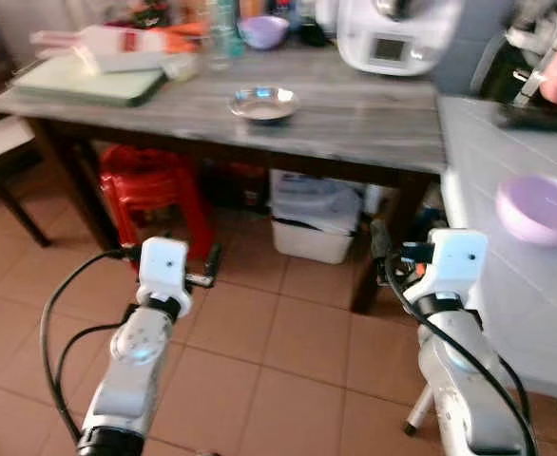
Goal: Setting the table
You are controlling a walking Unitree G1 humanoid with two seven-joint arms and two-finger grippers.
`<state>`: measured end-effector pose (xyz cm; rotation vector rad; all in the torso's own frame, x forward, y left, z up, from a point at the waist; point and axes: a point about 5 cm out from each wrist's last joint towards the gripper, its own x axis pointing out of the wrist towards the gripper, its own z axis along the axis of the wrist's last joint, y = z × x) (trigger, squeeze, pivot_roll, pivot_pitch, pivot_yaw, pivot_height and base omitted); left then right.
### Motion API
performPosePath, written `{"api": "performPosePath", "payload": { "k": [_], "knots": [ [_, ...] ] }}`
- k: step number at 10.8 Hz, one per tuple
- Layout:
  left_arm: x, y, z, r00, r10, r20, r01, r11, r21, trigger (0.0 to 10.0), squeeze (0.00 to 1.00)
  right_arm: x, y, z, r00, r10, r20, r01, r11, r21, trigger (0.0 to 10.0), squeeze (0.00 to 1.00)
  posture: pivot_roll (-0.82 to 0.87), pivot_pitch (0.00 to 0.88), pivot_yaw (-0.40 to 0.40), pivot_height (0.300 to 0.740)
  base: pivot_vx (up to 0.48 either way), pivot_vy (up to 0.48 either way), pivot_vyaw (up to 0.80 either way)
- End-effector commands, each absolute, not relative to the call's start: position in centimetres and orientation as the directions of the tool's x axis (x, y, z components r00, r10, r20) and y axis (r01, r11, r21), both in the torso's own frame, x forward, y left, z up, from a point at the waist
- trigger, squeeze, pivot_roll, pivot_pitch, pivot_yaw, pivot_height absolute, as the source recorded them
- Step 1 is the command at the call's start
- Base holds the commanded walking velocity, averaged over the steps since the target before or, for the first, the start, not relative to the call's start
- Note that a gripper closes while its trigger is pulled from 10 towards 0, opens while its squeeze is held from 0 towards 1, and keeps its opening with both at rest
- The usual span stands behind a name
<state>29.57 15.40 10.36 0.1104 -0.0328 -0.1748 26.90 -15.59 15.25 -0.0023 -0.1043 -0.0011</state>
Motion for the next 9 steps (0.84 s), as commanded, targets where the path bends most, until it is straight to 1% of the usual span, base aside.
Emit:
{"api": "performPosePath", "payload": {
  "k": [1,3,9],
  "knots": [
    [29.49,15.74,10.29,0.985,-0.174,0.014,0.171,0.978,0.121,10.0,0.00,26.96,-15.54,15.47,0.993,-0.004,0.115,0.005,1.000,-0.002,10.0,0.00,0.07,0.073,-0.016,0.740,0.000,-0.341,0.00],
    [29.57,15.69,10.22,0.985,-0.175,0.009,0.173,0.978,0.118,10.0,0.00,27.09,-15.55,16.07,0.990,-0.006,0.140,0.007,1.000,-0.001,10.0,0.00,0.07,0.072,-0.016,0.740,0.000,-0.347,0.00],
    [29.62,15.51,10.15,0.984,-0.178,0.005,0.176,0.978,0.114,10.0,0.00,27.21,-15.43,16.22,0.989,-0.010,0.149,0.010,1.000,0.001,10.0,0.00,0.06,0.077,-0.018,0.740,0.000,-0.350,0.00]
  ]
}}
